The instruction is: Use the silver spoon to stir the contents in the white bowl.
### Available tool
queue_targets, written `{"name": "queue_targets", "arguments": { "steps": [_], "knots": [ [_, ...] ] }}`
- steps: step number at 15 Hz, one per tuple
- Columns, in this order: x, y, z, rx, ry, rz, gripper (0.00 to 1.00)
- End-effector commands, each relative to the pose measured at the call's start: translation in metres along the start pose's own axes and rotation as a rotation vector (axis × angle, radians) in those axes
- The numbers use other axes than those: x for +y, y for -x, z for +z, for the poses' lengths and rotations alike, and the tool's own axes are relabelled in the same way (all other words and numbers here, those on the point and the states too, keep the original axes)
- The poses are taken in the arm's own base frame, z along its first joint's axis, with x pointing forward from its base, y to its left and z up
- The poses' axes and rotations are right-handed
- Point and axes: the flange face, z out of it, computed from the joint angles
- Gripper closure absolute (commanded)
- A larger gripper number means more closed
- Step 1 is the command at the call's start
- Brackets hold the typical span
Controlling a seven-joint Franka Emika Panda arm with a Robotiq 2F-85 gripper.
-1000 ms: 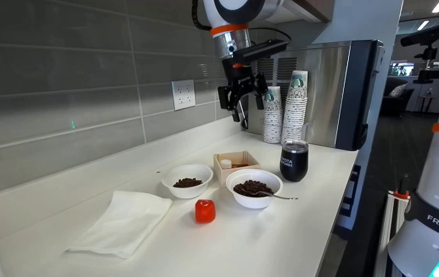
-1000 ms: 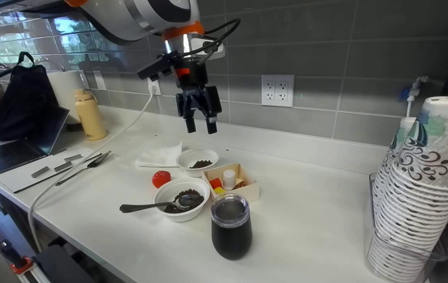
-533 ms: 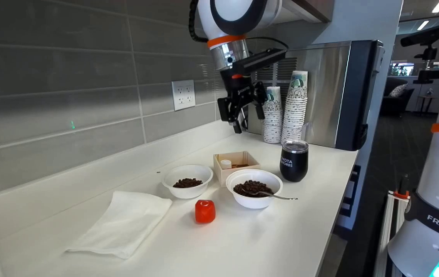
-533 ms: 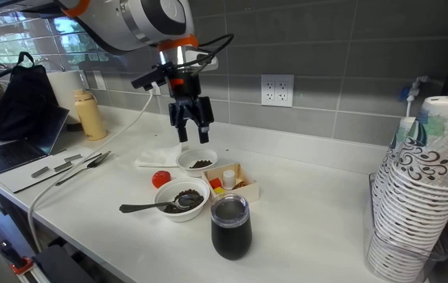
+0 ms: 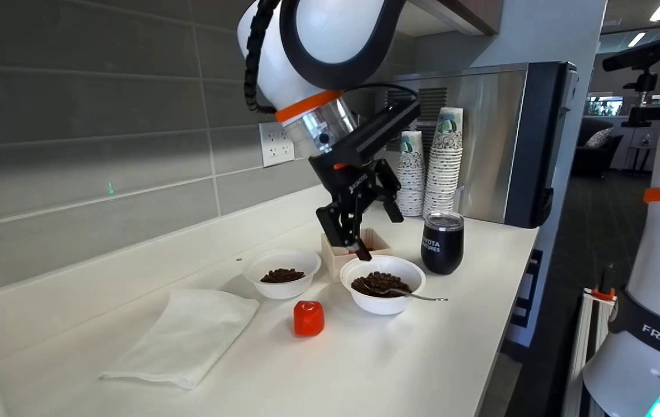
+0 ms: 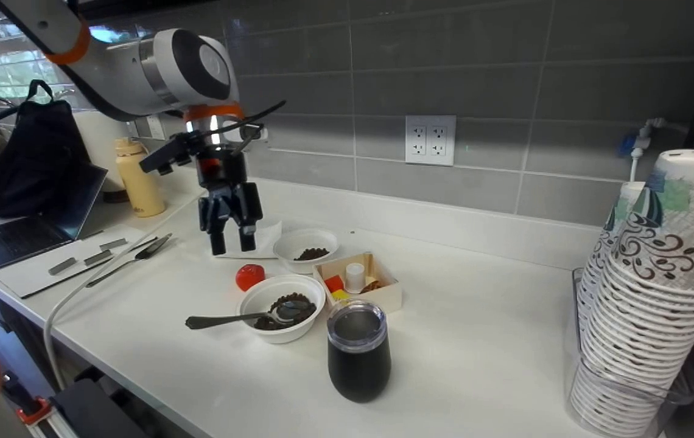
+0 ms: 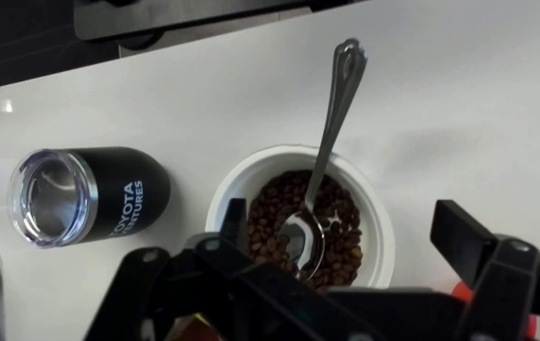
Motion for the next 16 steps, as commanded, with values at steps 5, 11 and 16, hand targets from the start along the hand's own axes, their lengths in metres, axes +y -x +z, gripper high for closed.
{"name": "queue_targets", "arguments": {
  "steps": [5,11,16],
  "knots": [
    [-0.048,0.034,0.053,-0.094,0.207,-0.092,0.0],
    [-0.051,0.047,0.098,-0.137,0.288,-0.151,0.0],
    [-0.051,0.042,0.112,-0.124,0.277,-0.126,0.0]
  ]
}}
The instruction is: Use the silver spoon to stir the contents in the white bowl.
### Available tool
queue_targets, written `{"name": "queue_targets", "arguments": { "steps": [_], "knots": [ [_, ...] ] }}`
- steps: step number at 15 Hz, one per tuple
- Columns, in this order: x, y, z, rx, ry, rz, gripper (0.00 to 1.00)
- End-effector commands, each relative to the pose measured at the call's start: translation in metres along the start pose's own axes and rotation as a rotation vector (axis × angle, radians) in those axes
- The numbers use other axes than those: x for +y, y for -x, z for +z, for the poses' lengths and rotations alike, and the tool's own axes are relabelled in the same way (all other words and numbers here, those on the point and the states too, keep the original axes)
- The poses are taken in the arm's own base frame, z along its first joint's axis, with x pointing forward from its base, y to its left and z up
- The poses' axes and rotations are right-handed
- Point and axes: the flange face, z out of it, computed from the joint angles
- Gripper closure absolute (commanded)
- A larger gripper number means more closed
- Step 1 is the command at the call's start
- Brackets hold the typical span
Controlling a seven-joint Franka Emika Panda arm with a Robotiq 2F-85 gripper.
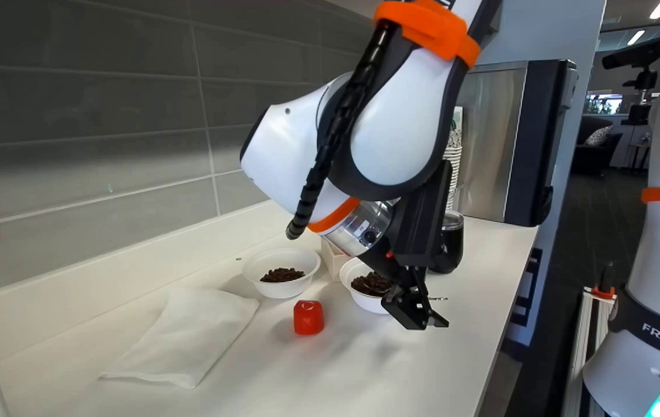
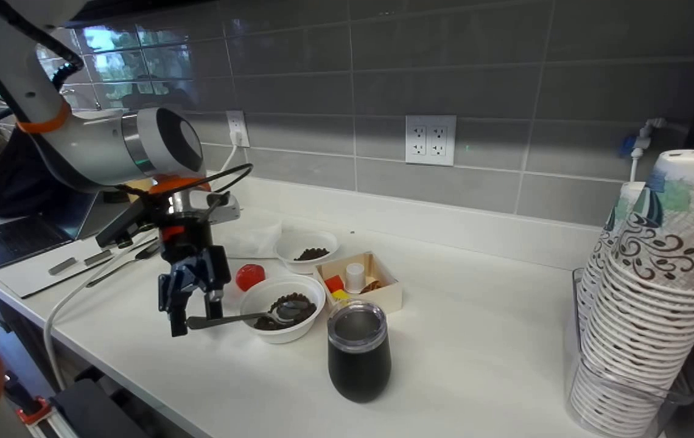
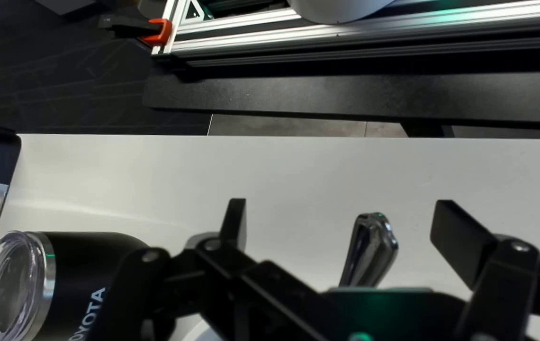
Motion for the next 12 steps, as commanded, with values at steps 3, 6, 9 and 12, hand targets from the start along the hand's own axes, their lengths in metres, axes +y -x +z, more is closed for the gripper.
{"name": "queue_targets", "arguments": {
  "steps": [3,6,9,12],
  "knots": [
    [-0.0039,-0.0104,0.0075,0.056,-0.01,0.061,0.0],
    [-0.0027,-0.0129,0.0091,0.069,-0.015,0.091,0.0],
    [0.0001,-0.0101,0.0069,0.078,-0.014,0.115,0.32],
    [0.0004,-0.009,0.0067,0.078,-0.012,0.13,0.56]
  ]
}}
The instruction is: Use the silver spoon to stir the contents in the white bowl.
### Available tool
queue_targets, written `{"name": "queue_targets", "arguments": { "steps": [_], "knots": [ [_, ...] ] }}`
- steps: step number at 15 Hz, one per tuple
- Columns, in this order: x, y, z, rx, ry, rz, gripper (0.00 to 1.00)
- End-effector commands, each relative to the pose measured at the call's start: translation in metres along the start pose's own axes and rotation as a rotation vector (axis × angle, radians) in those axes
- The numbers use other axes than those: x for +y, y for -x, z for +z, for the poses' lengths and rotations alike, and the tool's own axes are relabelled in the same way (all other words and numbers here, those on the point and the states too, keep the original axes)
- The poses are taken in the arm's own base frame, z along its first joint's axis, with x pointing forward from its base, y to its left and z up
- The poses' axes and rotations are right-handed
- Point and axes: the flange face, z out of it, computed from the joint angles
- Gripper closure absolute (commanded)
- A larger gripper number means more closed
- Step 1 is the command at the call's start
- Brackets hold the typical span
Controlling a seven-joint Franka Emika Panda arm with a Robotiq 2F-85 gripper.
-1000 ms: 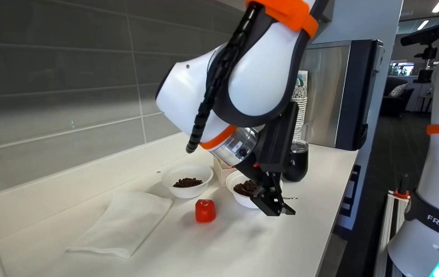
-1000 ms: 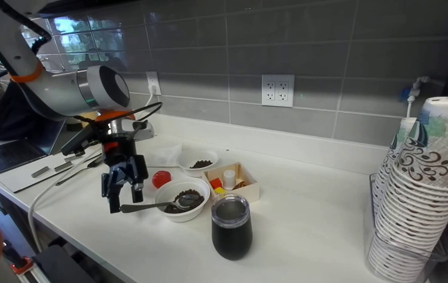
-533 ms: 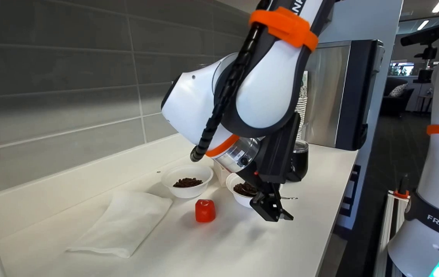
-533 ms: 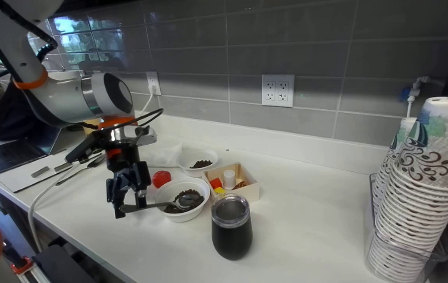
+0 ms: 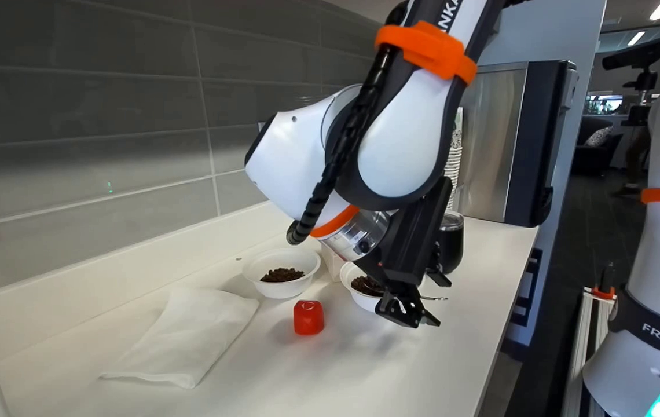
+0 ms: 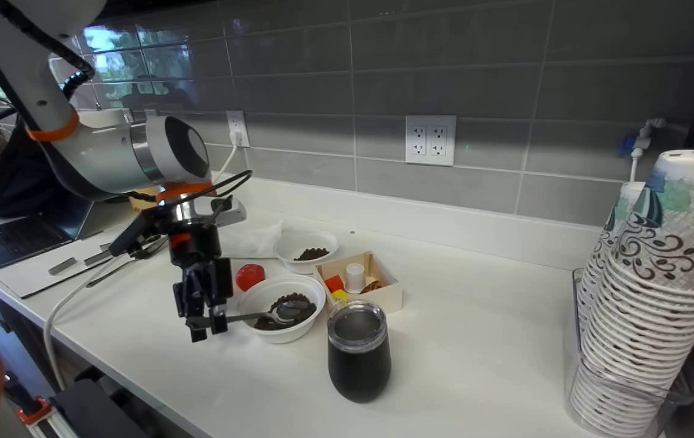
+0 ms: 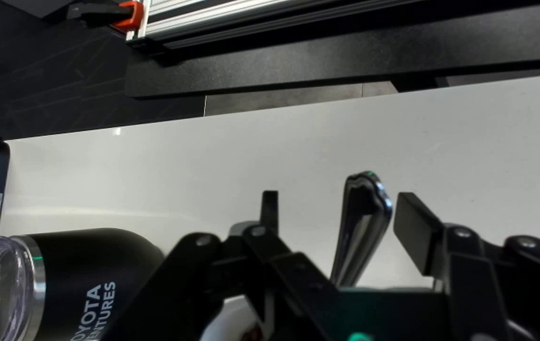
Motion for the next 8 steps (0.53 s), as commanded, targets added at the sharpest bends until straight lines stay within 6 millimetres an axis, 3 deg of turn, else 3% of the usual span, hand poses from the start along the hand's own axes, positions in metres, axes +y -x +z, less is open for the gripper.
{"name": "queue_targets", "arguments": {
  "steps": [1,5,8],
  "knots": [
    [0.0024,0.0038,0.0005,0.031,0.014,0.029,0.65],
    [0.0019,0.0034,-0.0003,0.036,0.017,0.043,0.96],
    [0.0033,0.0031,-0.0021,0.042,0.03,0.045,1.0]
  ]
}}
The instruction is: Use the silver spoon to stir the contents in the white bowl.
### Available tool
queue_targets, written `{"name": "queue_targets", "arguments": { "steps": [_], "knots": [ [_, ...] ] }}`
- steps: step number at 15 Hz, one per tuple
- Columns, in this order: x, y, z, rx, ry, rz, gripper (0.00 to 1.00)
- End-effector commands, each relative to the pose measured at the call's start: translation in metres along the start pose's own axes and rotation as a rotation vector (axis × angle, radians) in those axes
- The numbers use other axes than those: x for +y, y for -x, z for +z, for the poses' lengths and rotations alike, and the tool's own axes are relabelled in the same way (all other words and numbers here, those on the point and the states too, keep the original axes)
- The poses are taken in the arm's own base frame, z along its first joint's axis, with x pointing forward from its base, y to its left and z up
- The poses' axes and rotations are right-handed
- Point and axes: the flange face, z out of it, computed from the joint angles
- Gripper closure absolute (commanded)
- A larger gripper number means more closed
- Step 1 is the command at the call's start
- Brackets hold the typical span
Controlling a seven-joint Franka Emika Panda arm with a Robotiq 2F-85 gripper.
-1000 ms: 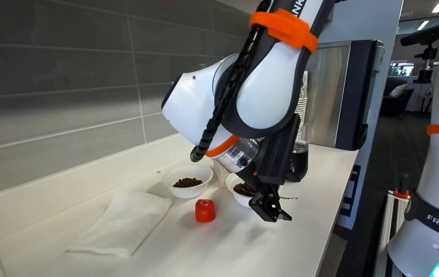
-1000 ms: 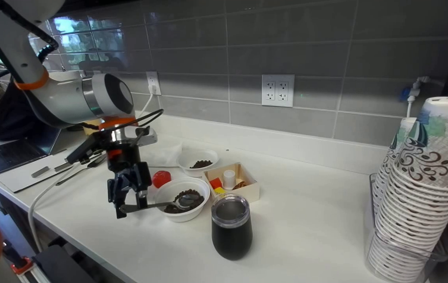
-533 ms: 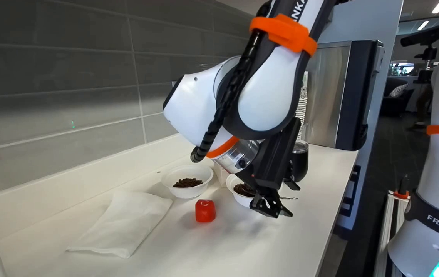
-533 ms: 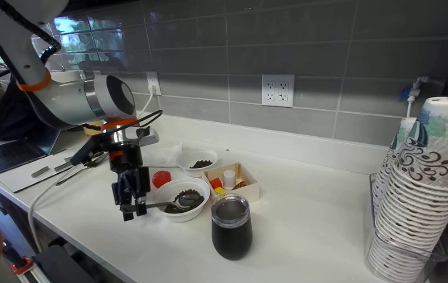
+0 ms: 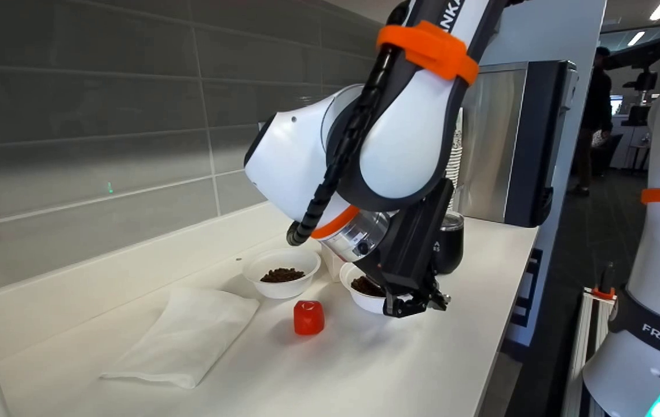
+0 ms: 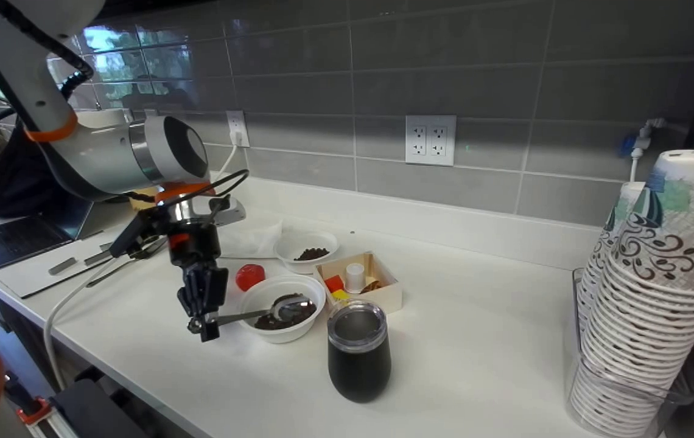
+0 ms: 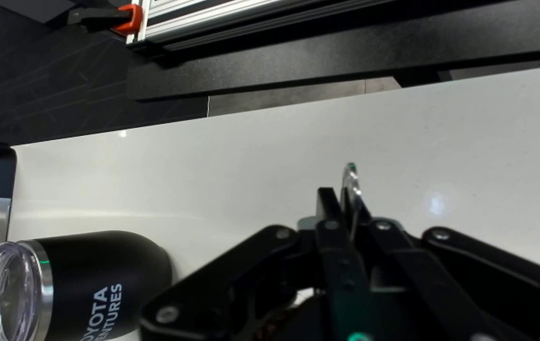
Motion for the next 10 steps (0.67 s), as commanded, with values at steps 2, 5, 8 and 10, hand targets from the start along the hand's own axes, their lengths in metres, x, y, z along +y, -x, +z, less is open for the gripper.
{"name": "queue_targets", "arguments": {
  "steps": [2,5,8,10],
  "knots": [
    [0.005,0.003,-0.003,0.041,0.032,0.014,0.99],
    [0.006,0.004,-0.008,0.041,0.037,0.007,0.99],
    [0.014,0.012,-0.019,0.022,0.046,0.01,0.99],
    [0.023,0.02,-0.031,0.014,0.058,0.021,0.99]
  ]
}}
